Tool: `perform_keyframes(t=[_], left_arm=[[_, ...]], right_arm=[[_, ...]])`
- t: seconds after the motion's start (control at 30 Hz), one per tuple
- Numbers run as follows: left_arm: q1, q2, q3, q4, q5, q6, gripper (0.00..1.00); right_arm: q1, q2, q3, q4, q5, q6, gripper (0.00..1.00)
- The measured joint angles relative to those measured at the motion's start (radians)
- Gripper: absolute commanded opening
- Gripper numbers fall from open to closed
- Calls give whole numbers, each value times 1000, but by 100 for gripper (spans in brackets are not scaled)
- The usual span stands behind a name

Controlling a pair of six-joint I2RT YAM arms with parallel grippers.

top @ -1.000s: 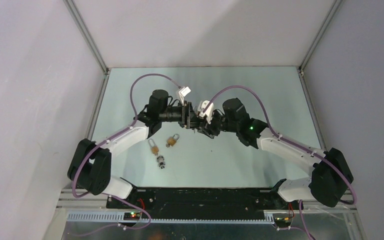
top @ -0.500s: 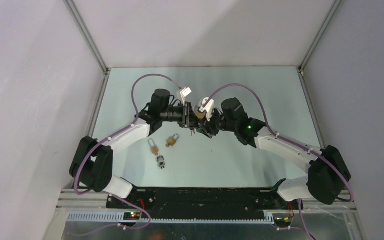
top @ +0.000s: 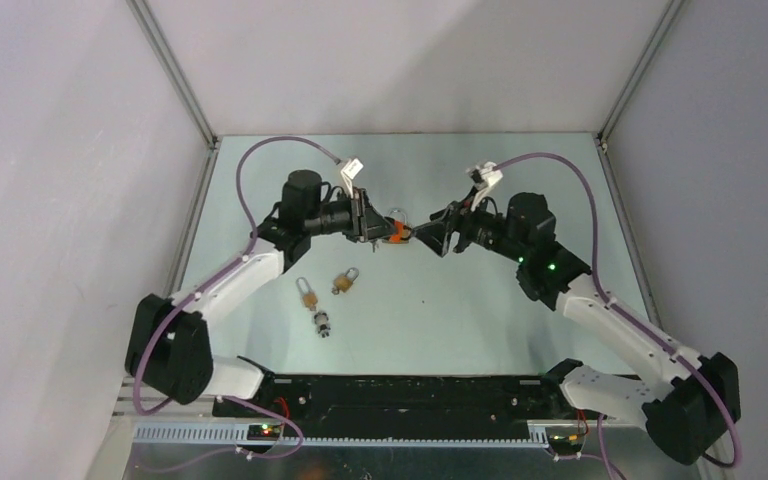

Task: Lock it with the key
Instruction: Pick up the lock from the center of the board, then lock the lock.

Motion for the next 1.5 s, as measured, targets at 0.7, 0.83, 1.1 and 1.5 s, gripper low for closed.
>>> perform_keyframes(t=[0.7, 0.83, 1.1, 1.5], left_arm=[[1, -337, 0, 10, -66, -100, 0], [1, -342, 0, 18, -66, -147, 0], [-10, -310, 15, 77, -54, -307, 0], [-12, -260, 85, 113, 24, -447, 0]], right_arm=[[-92, -218, -5, -259, 45, 216, 83], [-92, -214, -5, -232, -8, 239, 78], [-94, -90, -5, -25, -102, 355, 74], [-61, 9, -5, 231, -195, 332, 33]])
